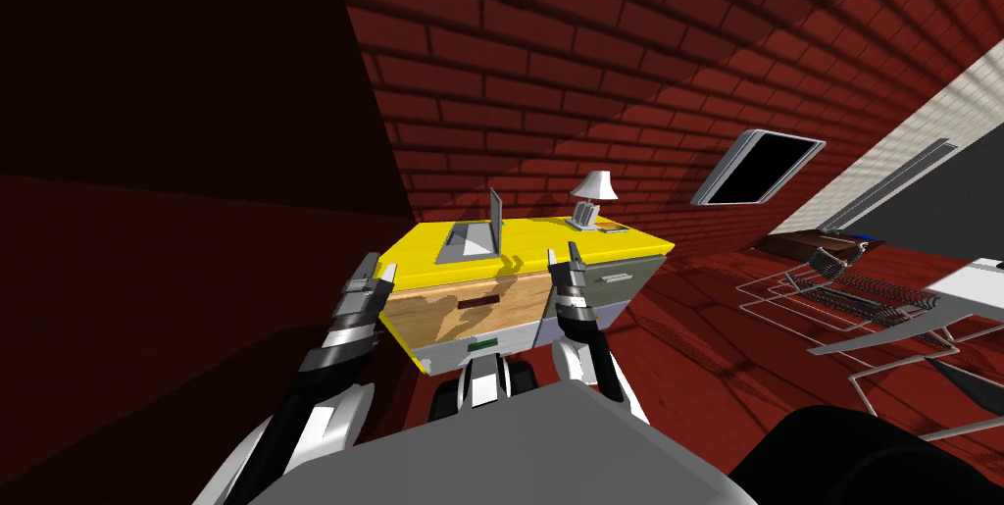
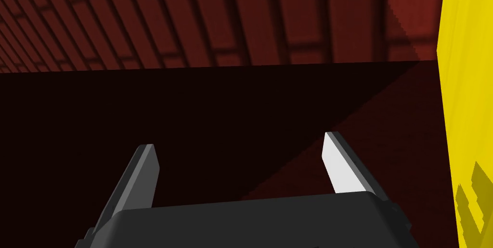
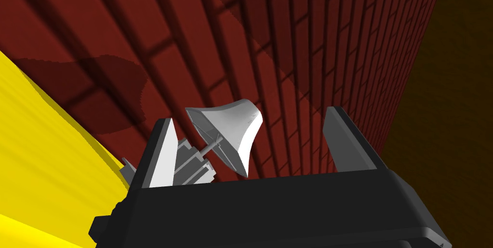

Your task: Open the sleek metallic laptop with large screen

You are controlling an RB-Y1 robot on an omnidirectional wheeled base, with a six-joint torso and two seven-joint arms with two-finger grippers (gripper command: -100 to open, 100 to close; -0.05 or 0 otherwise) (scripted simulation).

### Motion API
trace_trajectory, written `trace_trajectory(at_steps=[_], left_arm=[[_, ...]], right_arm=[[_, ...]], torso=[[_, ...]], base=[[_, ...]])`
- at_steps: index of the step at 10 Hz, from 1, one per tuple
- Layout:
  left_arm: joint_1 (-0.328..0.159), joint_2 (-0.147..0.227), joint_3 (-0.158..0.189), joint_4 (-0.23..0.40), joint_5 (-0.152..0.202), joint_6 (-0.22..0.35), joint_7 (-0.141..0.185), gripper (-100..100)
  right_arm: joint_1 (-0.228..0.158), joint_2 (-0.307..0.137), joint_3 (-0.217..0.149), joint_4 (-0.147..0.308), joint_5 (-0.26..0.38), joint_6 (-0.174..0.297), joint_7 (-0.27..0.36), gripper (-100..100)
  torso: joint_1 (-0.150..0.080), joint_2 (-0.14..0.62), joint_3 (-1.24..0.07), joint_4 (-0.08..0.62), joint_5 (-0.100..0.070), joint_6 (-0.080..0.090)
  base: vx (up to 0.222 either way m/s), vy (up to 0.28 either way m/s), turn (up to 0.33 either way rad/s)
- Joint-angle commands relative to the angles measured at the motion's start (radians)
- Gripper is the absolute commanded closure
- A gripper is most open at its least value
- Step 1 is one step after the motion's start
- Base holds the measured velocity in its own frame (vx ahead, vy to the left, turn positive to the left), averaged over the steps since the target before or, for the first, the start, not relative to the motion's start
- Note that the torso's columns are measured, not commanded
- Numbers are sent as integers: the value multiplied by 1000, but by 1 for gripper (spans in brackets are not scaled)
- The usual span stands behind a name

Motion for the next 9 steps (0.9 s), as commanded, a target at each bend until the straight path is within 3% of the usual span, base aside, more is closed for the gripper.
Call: trace_trajectory(at_steps=[1, 9], left_arm=[[-41, 39, 5, -23, -1, 80, -6, -100], [-118, 77, 15, -68, -4, 266, -16, -100]], right_arm=[[0, 0, 0, 0, 0, 0, 0, 0], [0, 0, 0, 0, 0, 0, 0, 0]], torso=[[0, 0, 0, 0, 0, 0], [0, 0, 0, 0, 0, 0]], base=[[3, -65, -22], [4, -45, -15]])
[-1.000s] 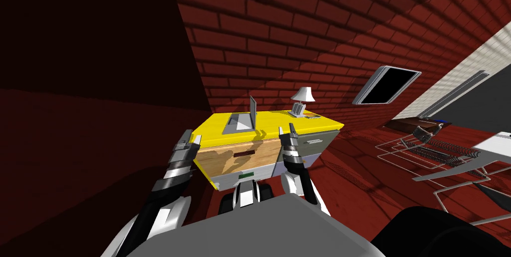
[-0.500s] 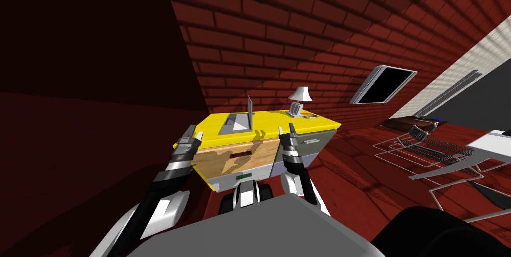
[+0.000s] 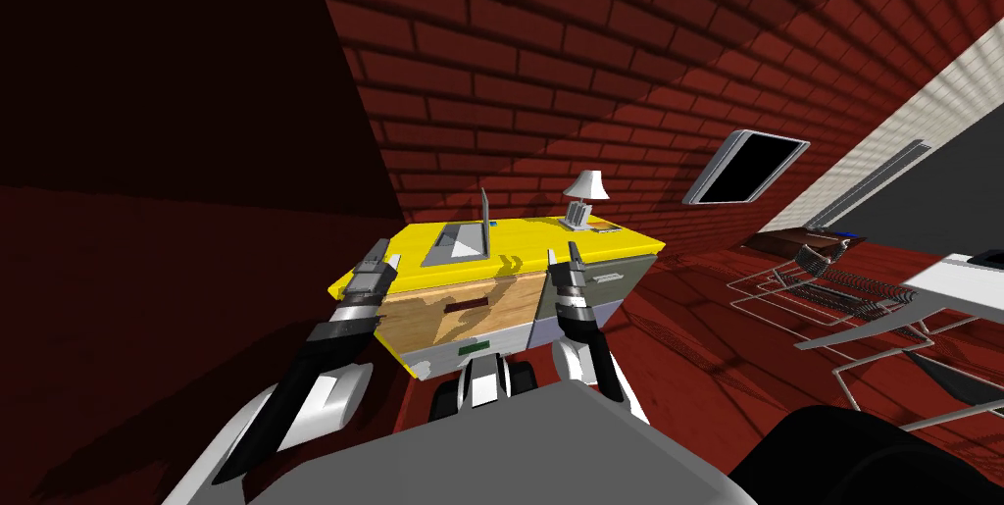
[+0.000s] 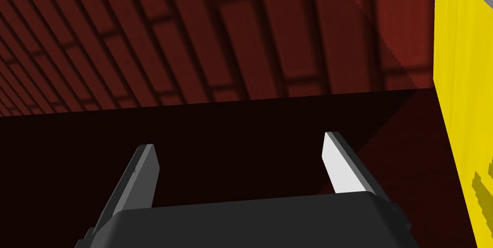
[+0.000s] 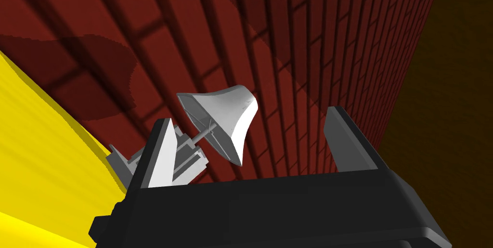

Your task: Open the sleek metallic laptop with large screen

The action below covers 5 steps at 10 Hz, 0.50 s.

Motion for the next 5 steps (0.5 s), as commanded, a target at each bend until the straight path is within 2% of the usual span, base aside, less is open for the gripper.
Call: trace_trajectory(at_steps=[1, 4, 5], left_arm=[[-34, 12, 4, -19, -1, 71, -5, -100], [-57, 20, 7, -29, -2, 138, -8, -100], [-81, 27, 10, -39, -3, 172, -12, -100]], right_arm=[[0, 0, 0, 0, 0, 0, 0, 0], [0, 0, 0, 0, 0, 0, 0, 0], [0, 0, 0, 0, 0, 0, 0, 0]], torso=[[1, 0, 0, 0, 0, 0], [0, 0, 0, 0, 0, 0], [0, 0, 0, 0, 0, 0]], base=[[-1, -46, -21], [-1, -42, -16], [8, -57, -25]])
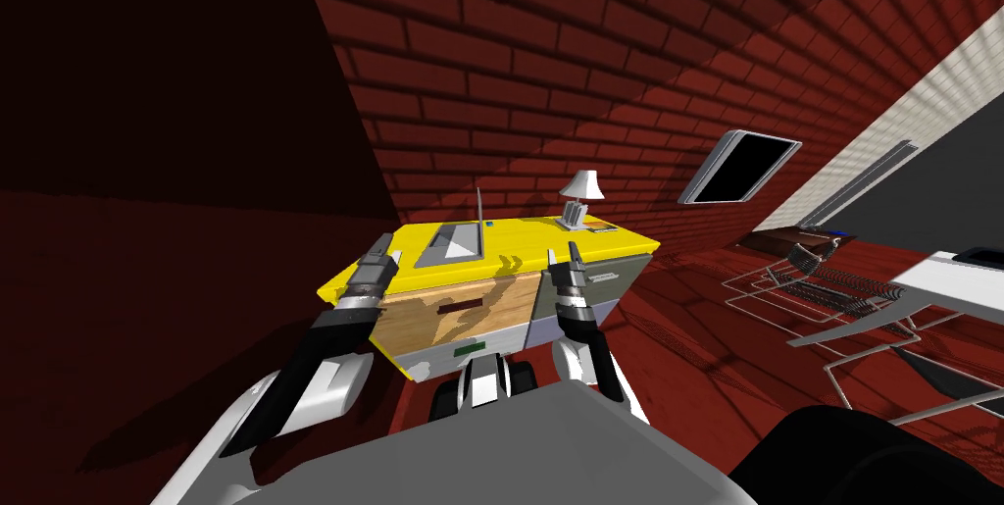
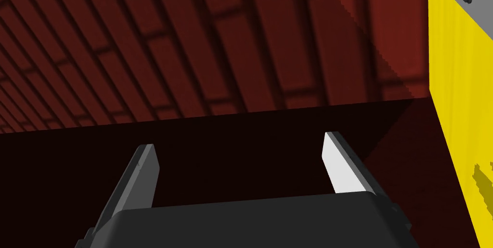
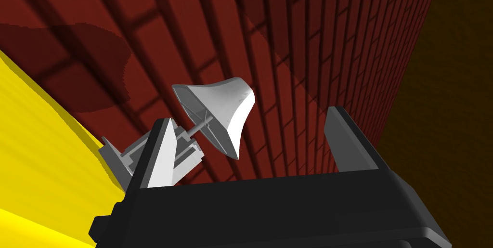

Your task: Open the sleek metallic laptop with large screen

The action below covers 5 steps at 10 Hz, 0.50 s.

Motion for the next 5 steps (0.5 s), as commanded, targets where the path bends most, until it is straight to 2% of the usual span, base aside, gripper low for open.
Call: trace_trajectory(at_steps=[1, 4, 5], left_arm=[[-25, 10, 4, -12, 0, 70, -3, -100], [-75, 25, 10, -30, -2, 155, -10, -100], [-75, 25, 10, -30, -2, 180, -10, -100]], right_arm=[[0, 0, 0, 0, 0, 0, 0, 0], [0, 0, 0, 0, 0, 0, 0, 0], [0, 0, 0, 0, 0, 0, 0, 0]], torso=[[-1, 0, 0, 0, 0, 0], [1, 1, 0, 0, 0, 0], [-1, 0, 0, 0, 0, 0]], base=[[8, -48, -11], [2, -53, -21], [3, -55, -10]])
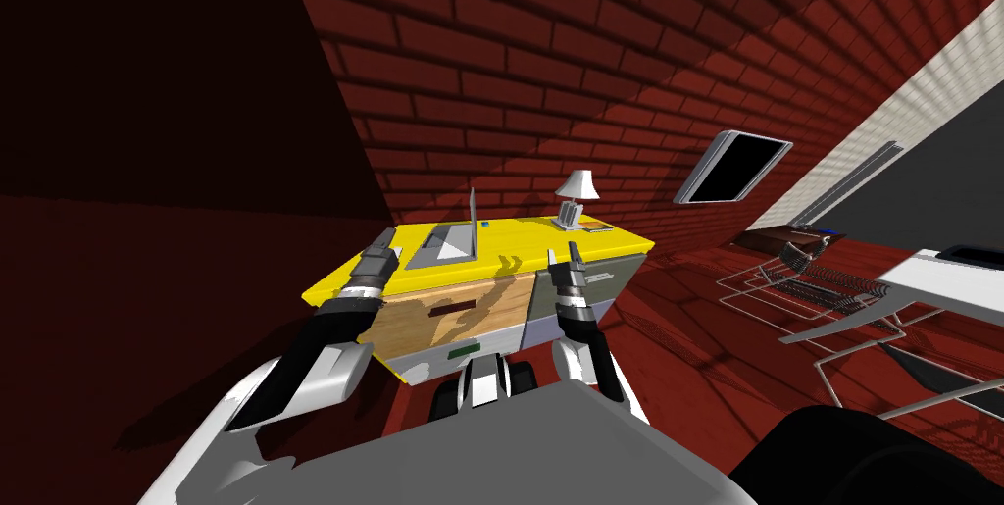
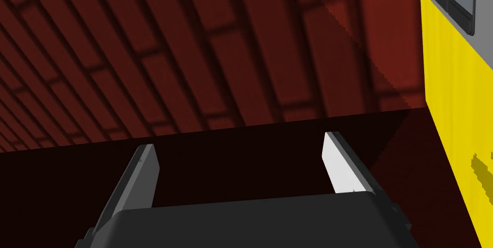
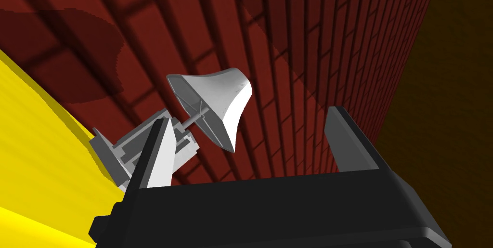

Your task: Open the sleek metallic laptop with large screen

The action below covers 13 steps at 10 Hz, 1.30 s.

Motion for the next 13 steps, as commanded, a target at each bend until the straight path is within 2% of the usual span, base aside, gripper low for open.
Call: trace_trajectory(at_steps=[1, 4, 7, 9, 12, 13], left_arm=[[-37, 11, 3, -14, -3, 79, -7, -100], [-64, 19, 7, -22, -4, 164, -10, -100], [-118, 34, 13, -35, -6, 254, -18, -100], [-118, 34, 13, -35, -6, 287, -18, -100], [-174, 49, 20, -44, -8, 380, -26, -100], [-174, 49, 20, -44, -8, 408, -26, -100]], right_arm=[[0, 0, 0, 0, 0, 0, 0, 0], [0, 0, 0, 0, 0, 0, 0, 0], [0, 0, 0, 0, 0, 0, 0, 0], [0, 0, 0, 0, 0, 0, 0, 0], [0, 0, 0, 0, 0, 0, 0, 0], [0, 0, 0, 0, 0, 0, 0, 0]], torso=[[1, 0, 0, 0, 0, 0], [0, 0, 0, 0, 0, 0], [1, 0, 0, 0, 0, 0], [1, 0, 0, 0, 0, 0], [1, 0, 0, 0, 0, 0], [-1, 0, 0, 0, 0, 0]], base=[[8, -54, -26], [4, -54, -17], [0, -56, -21], [5, -40, -7], [5, -45, -26], [5, -58, -10]])
